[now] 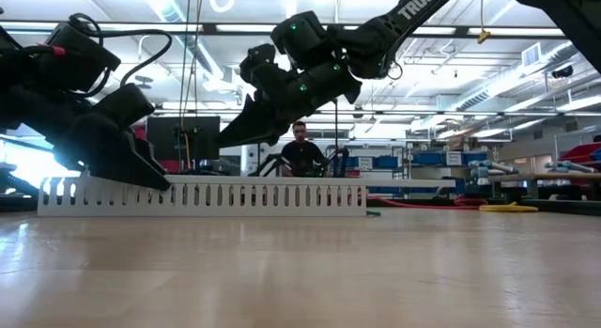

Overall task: Ziptie cables
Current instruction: Close the cable duct

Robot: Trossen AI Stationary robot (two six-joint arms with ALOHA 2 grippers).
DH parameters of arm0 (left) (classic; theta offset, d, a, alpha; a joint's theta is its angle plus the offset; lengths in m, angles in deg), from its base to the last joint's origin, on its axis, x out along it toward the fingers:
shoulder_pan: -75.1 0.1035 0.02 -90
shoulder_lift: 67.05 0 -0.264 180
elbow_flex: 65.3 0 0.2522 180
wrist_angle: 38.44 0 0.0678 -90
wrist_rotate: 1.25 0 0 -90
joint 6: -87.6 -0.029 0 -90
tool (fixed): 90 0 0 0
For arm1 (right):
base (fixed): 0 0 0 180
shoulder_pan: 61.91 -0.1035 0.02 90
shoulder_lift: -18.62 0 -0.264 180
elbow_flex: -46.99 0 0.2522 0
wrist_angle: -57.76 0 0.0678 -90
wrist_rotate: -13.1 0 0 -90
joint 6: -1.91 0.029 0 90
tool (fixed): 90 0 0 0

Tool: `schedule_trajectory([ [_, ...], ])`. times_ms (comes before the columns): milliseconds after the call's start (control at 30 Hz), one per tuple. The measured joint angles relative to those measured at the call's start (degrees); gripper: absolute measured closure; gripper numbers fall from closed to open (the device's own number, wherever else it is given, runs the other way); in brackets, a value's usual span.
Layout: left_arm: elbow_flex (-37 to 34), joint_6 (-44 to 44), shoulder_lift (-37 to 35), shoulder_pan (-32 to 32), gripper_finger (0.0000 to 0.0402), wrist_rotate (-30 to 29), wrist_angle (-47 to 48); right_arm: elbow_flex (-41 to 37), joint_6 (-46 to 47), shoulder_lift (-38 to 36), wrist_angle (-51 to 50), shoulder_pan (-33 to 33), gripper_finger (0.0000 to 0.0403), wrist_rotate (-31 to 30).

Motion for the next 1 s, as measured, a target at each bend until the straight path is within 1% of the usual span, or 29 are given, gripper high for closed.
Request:
schedule_trajectory([
  [67,0.55,1.43,-0.07,-0.05,0.0107,0.07,0.26,0.00,0.02,0.00,0.07,0.00,0.0403,0.02],
  [233,1.75,1.64,-0.56,-0.05,0.0112,1.70,2.11,0.00,0.50,0.00,-1.12,-0.02,0.0403,0.05],
  [300,2.02,2.24,-1.05,-0.05,0.0114,2.29,4.23,0.00,0.85,0.00,-1.12,-0.02,0.0403,0.05],
  [400,1.73,4.78,-2.11,-0.07,0.0117,3.08,10.57,0.00,0.87,0.00,-1.28,-0.02,0.0403,0.05],
  [500,1.85,6.99,-5.37,-0.16,0.0117,3.65,12.69,0.00,0.87,0.00,-1.49,0.04,0.0403,0.05],
  [633,1.83,7.35,-10.72,-0.18,0.0117,5.53,16.56,0.00,0.87,0.00,-1.74,0.13,0.0403,0.05],
  [833,1.85,9.95,-18.85,-0.45,0.0118,5.67,26.09,0.00,0.87,0.00,-2.61,0.20,0.0403,0.05],
  [933,1.85,11.51,-21.73,-1.64,0.0118,5.56,28.91,0.00,0.87,0.00,-2.78,0.24,0.0403,0.05],
  [1000,1.85,11.75,-22.95,-2.67,0.0118,5.31,29.10,0.00,0.87,0.00,-2.78,0.31,0.0403,0.05],
])
